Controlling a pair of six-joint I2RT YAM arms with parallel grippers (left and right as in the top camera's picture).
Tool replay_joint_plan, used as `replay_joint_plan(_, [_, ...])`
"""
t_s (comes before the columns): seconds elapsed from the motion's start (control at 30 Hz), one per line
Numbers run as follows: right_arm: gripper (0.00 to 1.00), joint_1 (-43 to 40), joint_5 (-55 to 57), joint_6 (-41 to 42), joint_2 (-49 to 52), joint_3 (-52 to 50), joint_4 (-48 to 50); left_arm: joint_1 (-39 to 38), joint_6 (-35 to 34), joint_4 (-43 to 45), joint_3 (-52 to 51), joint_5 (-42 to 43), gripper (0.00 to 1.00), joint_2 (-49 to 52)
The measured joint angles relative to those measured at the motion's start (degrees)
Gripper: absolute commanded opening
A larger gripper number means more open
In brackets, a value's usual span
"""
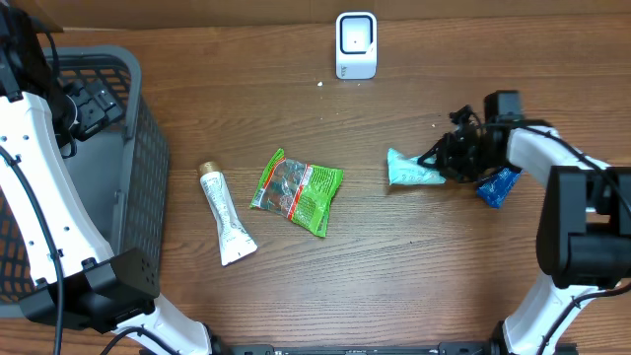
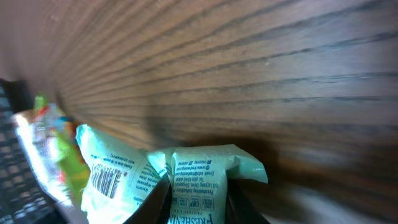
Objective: Scan the item barcode
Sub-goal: 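Lift the light-green pack with the right gripper toward the scanner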
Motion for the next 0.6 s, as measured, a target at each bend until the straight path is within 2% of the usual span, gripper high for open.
replay_joint_plan(0.13, [0.04,-1.1,-1.8,-1.4,-2.8,3.2,-3.3,0.0,0.0,0.0,0.0,0.0,0.99,0.0])
replay_joint_plan(0.33, [0.04,1.8,0.3,-4.8,-21.4,3.8,-3.0,0.0,0.0,0.0,0.0,0.0,1.0,0.0])
replay_joint_plan(0.47, [0.04,7.6,6.1,-5.4,-29.3,4.2,0.4,0.0,0.0,0.0,0.0,0.0,1.0,0.0])
replay_joint_plan(0.6, [0.04,14.0,12.5,-5.7,-30.6,4.2,3.3,0.0,0.0,0.0,0.0,0.0,1.0,0.0])
